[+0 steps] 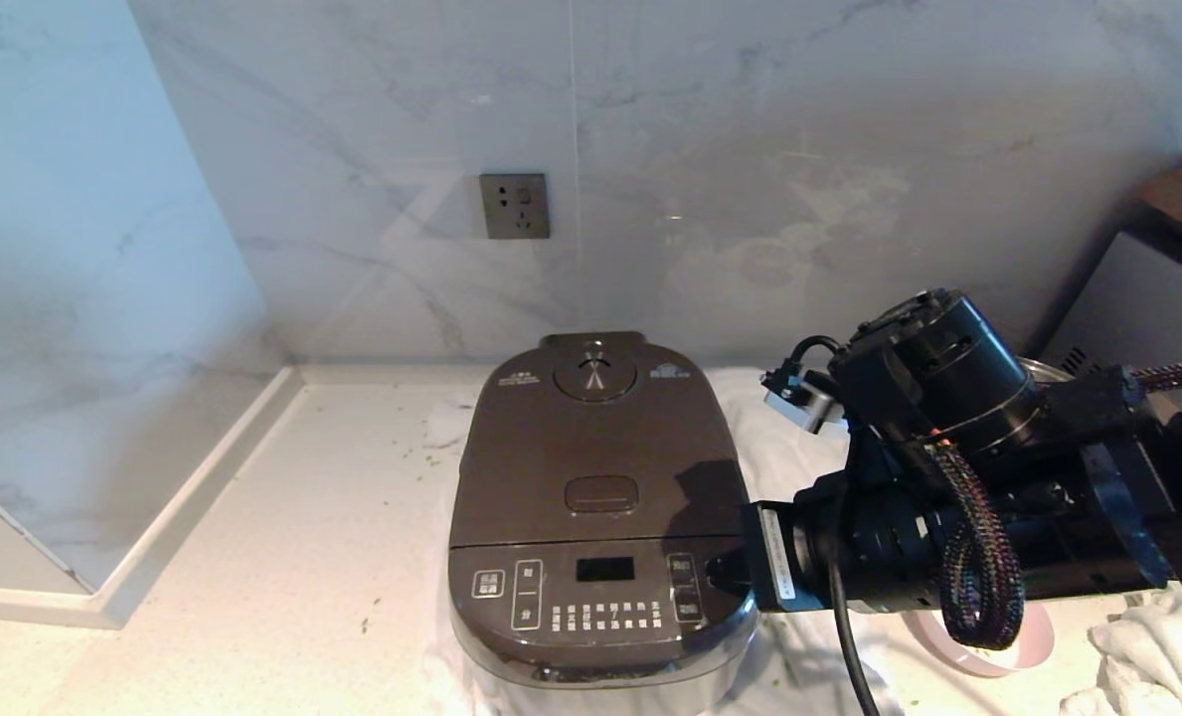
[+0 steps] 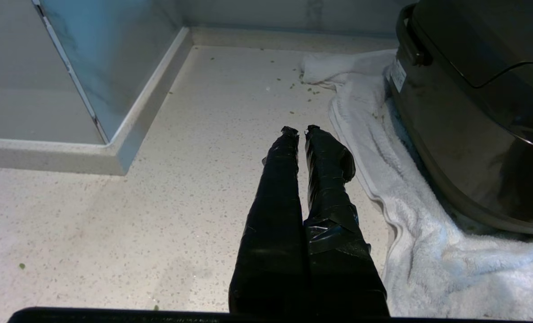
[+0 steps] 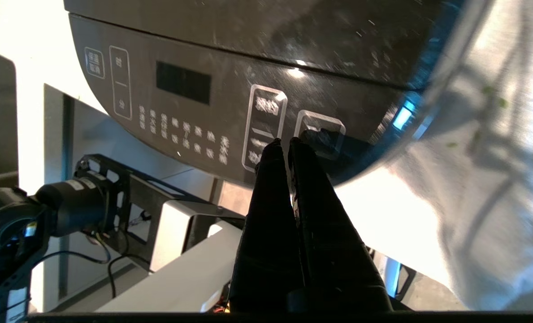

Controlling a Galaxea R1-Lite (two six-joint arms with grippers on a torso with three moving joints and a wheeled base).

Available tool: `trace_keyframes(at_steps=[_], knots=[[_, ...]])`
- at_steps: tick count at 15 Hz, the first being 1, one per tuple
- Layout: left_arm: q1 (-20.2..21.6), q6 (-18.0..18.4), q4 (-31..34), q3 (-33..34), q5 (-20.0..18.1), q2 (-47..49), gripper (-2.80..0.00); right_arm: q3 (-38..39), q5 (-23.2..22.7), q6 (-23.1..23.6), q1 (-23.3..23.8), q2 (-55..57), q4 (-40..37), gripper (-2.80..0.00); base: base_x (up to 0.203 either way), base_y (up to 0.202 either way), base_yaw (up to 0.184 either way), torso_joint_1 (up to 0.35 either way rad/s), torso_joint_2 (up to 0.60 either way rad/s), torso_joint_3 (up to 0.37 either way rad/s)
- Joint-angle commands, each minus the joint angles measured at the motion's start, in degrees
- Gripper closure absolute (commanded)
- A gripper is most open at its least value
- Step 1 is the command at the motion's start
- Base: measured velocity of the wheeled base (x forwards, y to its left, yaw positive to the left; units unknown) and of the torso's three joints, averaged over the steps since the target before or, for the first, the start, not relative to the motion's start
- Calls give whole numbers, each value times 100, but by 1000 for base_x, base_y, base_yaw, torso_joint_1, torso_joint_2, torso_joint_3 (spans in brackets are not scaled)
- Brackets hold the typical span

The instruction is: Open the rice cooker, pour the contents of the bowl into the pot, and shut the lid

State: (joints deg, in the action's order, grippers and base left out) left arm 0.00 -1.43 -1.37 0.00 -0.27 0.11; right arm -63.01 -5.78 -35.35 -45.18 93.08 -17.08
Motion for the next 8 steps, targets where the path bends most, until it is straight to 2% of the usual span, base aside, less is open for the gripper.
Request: trace_keyframes(at_steps=[1,8], knots=[[0,-6,-3,44,0,-2,0,-92,-72,-13,0,267,-6,0,0,0,0,0,0,0],[0,-6,-3,44,0,-2,0,-70,-47,-32,-11,451,-6,0,0,0,0,0,0,0]])
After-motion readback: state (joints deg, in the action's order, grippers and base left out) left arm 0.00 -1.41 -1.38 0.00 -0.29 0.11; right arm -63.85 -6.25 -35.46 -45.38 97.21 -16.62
